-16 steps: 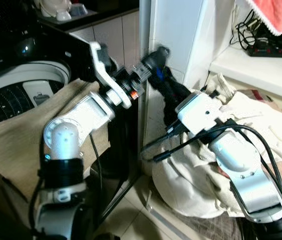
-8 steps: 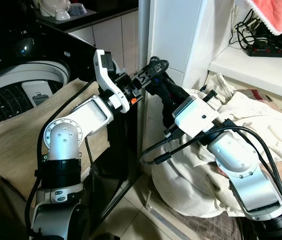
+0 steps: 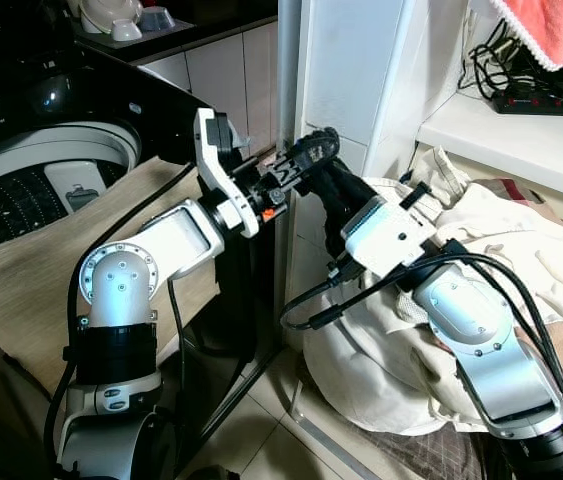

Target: Clothes washing

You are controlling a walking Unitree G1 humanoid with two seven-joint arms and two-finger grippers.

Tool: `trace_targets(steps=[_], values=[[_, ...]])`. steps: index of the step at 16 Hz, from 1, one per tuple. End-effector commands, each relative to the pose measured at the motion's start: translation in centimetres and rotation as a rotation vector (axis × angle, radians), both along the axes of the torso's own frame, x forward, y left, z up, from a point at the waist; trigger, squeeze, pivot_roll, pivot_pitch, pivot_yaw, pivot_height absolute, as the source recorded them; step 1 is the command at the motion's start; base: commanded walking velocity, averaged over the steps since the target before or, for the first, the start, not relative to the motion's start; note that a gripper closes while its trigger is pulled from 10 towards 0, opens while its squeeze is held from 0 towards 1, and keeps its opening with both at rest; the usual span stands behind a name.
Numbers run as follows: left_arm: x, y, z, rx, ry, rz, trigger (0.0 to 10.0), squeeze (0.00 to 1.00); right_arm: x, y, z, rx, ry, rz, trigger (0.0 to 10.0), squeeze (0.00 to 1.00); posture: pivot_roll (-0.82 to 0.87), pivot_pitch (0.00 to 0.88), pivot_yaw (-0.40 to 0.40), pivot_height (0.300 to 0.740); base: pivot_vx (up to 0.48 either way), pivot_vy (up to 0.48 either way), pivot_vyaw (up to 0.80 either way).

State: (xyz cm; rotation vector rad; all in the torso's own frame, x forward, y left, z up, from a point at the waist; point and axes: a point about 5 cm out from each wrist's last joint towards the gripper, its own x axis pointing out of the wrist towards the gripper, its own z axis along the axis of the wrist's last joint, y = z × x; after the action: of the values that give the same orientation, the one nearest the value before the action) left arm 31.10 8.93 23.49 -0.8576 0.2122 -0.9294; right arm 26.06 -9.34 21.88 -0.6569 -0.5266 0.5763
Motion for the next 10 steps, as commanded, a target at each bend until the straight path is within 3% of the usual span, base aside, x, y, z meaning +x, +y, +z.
trace_targets(steps=[1, 10], values=[[-0.35, -0.24, 0.19, 0.001, -0.008, -0.031, 0.0, 0.0, -0.01, 0.09, 0.38, -0.008, -0.021, 0.013, 0.0, 0.0, -0.08, 0.0, 0.028, 0.74, 0.0, 0.0, 0.0], [0.05, 0.22, 0.29, -0.007, 0.0, 0.007, 0.0, 0.0, 0.18, 0.12, 0.4, -0.014, -0.031, 0.005, 0.0, 0.0, -0.08, 0.0, 0.03, 0.74, 0.0, 0.0, 0.0]])
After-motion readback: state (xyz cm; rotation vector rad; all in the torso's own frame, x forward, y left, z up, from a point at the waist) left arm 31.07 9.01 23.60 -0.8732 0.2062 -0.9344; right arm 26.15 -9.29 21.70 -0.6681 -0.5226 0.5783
